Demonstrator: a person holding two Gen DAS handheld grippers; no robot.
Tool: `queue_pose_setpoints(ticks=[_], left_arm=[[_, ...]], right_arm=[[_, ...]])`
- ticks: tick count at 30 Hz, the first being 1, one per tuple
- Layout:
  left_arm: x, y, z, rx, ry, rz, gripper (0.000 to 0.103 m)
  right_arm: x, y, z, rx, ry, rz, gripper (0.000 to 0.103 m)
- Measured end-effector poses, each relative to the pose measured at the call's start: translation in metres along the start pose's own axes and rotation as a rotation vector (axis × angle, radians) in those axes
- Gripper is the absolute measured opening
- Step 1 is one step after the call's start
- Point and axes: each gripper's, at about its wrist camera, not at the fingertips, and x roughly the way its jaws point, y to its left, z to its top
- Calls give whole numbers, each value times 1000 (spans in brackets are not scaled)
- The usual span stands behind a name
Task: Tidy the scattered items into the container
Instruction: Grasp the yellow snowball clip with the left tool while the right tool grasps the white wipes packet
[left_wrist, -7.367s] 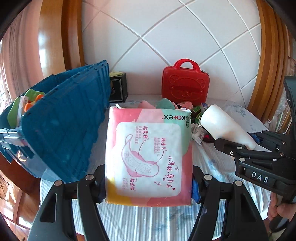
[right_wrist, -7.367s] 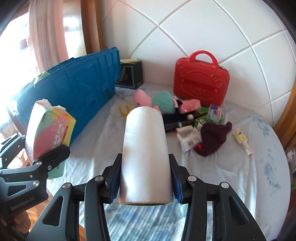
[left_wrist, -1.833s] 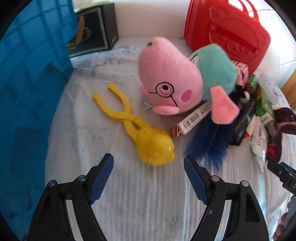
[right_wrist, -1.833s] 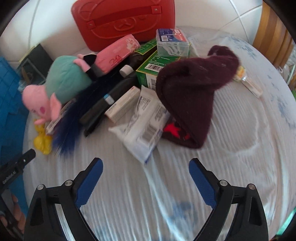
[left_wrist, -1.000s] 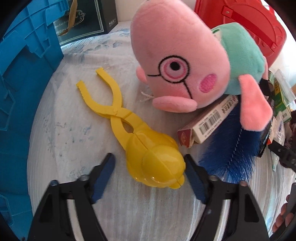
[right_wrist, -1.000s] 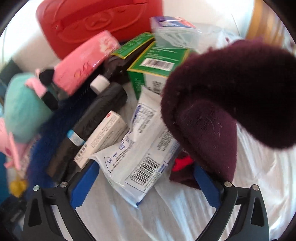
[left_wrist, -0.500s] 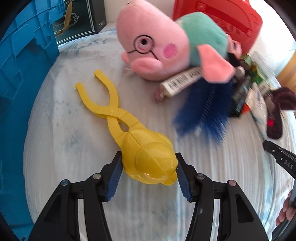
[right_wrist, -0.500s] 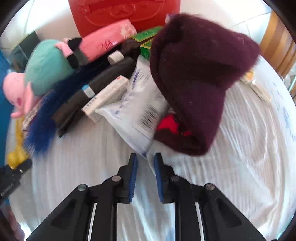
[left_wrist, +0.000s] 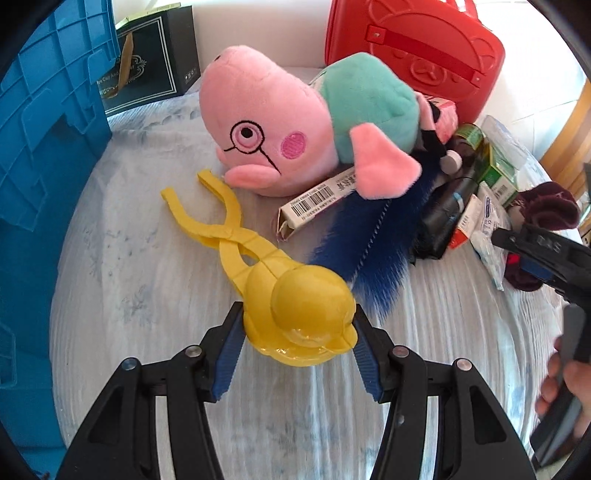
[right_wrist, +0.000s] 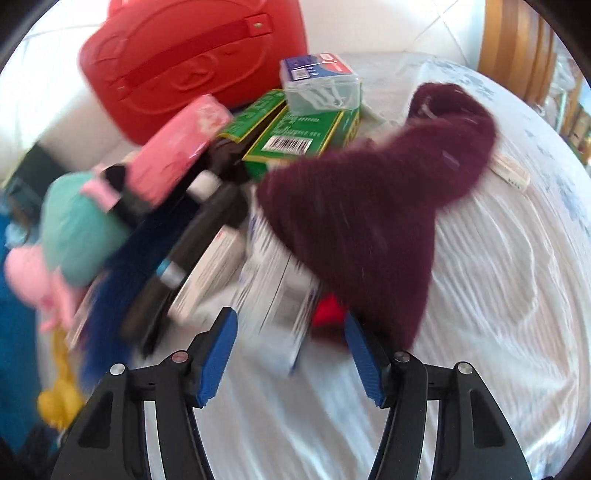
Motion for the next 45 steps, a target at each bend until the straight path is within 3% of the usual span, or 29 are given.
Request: queue_pose_setpoints(ticks=[3,6,13,14,16,20,23,25,29,31,32,33,39,45], left_arm=[[9,1,-4,-6,29,10,54],[15,5,-12,-21,59,10,54],[7,12,-38,28,67,31,54],[5,14,-42,34,66,31,54],[1,17,-50,39,70,32,54],[-3,18,-59,40,84,30,54],[-1,20,-53,-2,102,26,56],[1,21,-49,-25,103,25,58],[1,16,-51,-11,99,54,54],[-1,15,-55,-6,98,33,54],[-4,13,-57,0,96,30,54],[-7,11,-59,10,90,33,54],[-56,-5,-60,56,-22,43,54],[-126,-25,-53,103,-168,29,54]], right_arm=[[11,10,6,-64,-4,-49,74],[8,22,0,-188,-12,-66,60],[-28,20,-54,-464,20,-10,48],[-34,18,-63,-491,36,5,40],[-43,10,-81,-494,100,75,39],[-60,3,-100,-483,118,98,43],[-61,0,-88,-448,74,93,75],[-59,1,-77,-438,43,76,82],[-31,31,-76,-437,90,26,82],[-21,32,-83,-426,108,30,74],[-24,34,-87,-444,89,22,60],[-26,36,-91,-464,82,18,57],[-60,32,-106,-462,64,82,53],[-119,30,-107,-455,-32,150,53]])
